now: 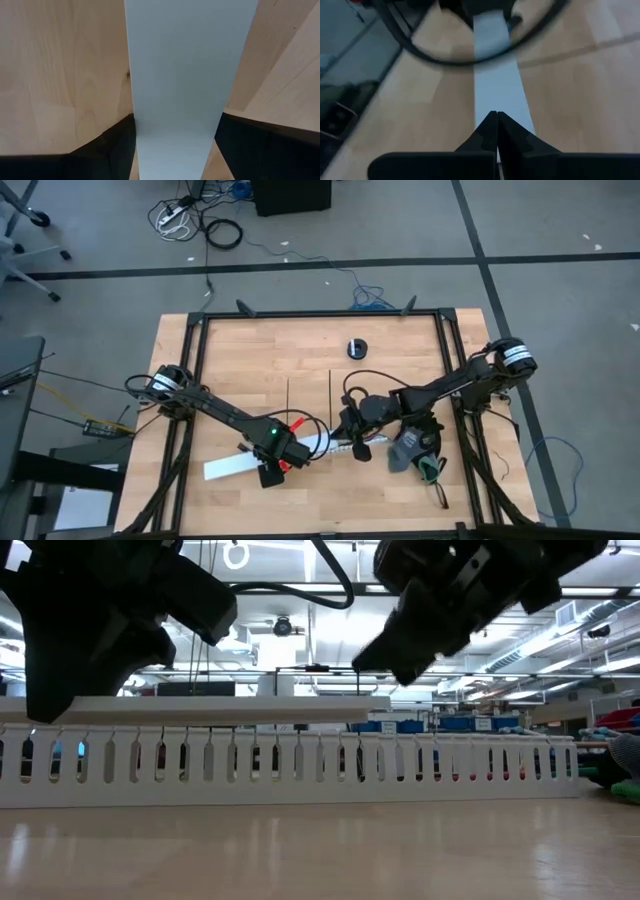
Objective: Ziptie cables
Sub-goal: Close the white cable duct
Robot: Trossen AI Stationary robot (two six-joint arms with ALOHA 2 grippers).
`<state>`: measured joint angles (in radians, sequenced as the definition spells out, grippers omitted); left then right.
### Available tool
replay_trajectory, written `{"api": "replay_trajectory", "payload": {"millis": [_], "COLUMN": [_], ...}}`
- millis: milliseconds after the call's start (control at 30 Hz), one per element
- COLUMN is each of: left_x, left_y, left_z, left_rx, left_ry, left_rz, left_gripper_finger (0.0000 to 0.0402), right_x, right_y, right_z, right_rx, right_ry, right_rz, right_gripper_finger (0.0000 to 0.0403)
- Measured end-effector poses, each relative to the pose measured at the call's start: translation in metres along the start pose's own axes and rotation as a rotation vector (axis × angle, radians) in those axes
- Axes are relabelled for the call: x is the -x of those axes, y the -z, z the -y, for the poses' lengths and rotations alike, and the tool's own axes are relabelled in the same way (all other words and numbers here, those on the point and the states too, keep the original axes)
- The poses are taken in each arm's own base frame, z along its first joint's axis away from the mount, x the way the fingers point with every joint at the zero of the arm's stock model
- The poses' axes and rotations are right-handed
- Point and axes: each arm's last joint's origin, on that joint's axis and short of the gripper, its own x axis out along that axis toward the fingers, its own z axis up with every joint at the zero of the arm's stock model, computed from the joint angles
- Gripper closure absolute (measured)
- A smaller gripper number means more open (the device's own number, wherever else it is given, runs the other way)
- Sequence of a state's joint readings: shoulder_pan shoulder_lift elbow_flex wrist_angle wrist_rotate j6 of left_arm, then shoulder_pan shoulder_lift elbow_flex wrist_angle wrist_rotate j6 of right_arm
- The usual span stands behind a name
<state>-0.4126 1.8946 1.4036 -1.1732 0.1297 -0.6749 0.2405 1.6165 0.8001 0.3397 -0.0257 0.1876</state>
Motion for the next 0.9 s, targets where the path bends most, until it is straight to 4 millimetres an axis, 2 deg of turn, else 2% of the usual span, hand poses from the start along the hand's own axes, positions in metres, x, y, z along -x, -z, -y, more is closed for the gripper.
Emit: {"api": "replay_trajectory", "payload": {"millis": [200,533,900], "left_x": [0.000,-0.002,-0.014], "left_y": [0.000,0.002,-0.002], "left_z": [0.000,-0.002,0.001], "left_rx": [-0.008,-0.016,-0.045], "left_ry": [-0.004,-0.027,-0.016], "left_rz": [0.002,-0.027,-0.093], "left_gripper_finger": [0.0172,0.0172,0.0172], "right_x": [-0.017,-0.017,-0.017], "right_y": [0.014,0.013,0.013], "right_z": [0.003,0.003,0.003], "right_rx": [-0.018,-0.020,-0.020], "right_ry": [-0.001,-0.014,-0.019], "right_rz": [-0.016,-0.009,-0.010], "right_gripper_finger": [0.0403,0.0403,0.0403]}}
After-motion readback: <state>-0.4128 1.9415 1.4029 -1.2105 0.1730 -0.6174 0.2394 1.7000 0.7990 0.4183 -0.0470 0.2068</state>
